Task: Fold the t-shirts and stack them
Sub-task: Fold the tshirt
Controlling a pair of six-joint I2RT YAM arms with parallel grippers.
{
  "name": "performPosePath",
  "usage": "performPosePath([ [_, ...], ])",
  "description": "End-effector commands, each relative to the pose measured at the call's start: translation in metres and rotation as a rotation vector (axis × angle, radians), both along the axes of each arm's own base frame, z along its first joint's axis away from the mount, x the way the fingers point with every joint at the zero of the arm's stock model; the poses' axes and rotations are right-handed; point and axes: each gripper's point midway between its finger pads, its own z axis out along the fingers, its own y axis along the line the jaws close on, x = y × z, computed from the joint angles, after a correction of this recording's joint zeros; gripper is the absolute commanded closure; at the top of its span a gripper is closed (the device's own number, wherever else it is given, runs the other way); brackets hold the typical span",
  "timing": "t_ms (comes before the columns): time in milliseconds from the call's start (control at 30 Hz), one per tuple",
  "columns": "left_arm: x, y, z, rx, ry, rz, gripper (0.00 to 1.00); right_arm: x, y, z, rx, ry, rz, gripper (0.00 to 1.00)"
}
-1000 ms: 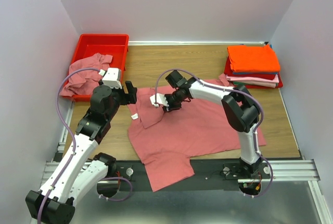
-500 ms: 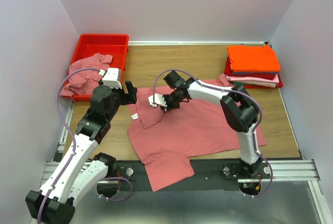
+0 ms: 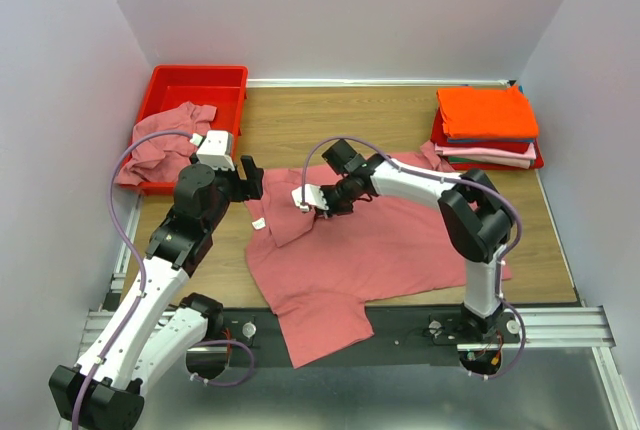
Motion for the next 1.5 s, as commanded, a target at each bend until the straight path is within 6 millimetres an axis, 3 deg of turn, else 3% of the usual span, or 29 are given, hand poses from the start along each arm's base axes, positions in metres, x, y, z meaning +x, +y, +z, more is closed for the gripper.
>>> performPosePath([
  [0, 0.002, 0.003, 0.001, -0.008, -0.02, 0.016, 0.14, -0.014, -0.004, 0.008, 0.01, 0.007, 0.021, 0.99],
  [433, 0.002, 0.003, 0.001, -0.006, -0.02, 0.017, 0.15, -0.019, -0.015, 0.004, -0.017, 0.0, 0.025, 1.0],
  [1167, 0.003, 0.001, -0.003, -0.003, -0.01, 0.007, 0.15, 0.011, -0.037, 0.017, 0.0, -0.012, -0.086, 1.0],
  [1467, 0.009, -0.002, -0.013, -0.008, 0.026, 0.014, 0.15, 0.004, -0.042, 0.013, -0.003, 0.011, -0.086, 0.99],
])
